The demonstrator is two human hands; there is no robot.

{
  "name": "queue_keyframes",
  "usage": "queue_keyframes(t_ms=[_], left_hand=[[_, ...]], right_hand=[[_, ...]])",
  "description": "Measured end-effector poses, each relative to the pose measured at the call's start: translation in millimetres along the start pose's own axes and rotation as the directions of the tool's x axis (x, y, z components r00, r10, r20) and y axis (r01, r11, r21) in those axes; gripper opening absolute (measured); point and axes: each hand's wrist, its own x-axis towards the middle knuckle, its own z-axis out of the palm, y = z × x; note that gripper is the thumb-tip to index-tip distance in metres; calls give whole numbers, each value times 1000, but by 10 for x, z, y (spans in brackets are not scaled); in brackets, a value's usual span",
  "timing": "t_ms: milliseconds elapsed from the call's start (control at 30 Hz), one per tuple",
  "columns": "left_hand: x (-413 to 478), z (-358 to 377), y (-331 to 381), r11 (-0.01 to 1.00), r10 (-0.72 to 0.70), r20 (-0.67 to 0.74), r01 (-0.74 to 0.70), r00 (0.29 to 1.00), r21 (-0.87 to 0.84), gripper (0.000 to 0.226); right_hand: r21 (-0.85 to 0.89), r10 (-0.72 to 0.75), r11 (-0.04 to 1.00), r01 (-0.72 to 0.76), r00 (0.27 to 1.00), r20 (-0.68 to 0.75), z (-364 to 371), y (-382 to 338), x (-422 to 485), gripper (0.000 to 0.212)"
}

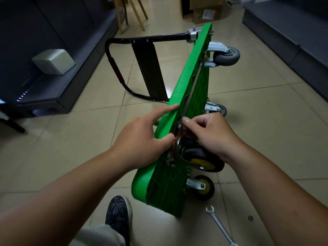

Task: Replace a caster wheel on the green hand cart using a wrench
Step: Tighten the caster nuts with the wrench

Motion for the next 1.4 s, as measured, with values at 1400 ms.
queue_keyframes(t_ms=[1400], left_hand=[[-90, 65, -33, 993, 72, -10, -71, 997, 99, 87]], right_hand=[[-457, -361, 850, 263, 922, -141, -1325, 1274, -288, 10]])
